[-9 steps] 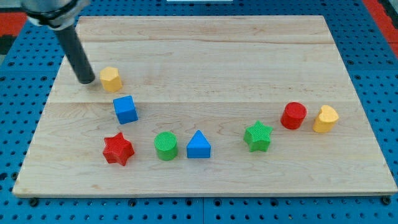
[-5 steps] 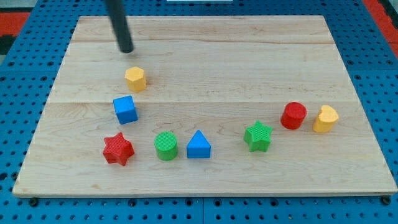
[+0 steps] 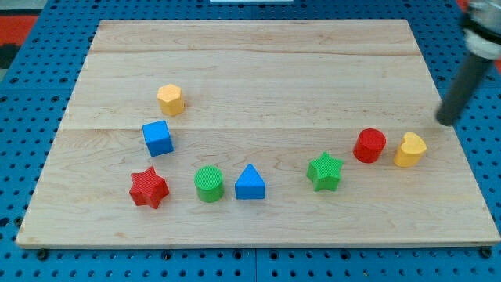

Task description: Slide the heart to the top of the hexagon

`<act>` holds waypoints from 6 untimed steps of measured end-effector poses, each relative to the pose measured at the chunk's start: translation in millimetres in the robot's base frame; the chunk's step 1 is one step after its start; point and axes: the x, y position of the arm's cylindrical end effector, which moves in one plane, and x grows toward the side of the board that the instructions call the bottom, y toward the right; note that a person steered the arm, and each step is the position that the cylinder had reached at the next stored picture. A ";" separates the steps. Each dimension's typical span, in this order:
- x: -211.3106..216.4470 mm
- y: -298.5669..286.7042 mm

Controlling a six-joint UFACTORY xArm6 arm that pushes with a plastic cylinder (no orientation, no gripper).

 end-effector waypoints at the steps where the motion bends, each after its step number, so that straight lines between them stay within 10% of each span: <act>1: 54.8 2.1; 6: 11.1 -131.7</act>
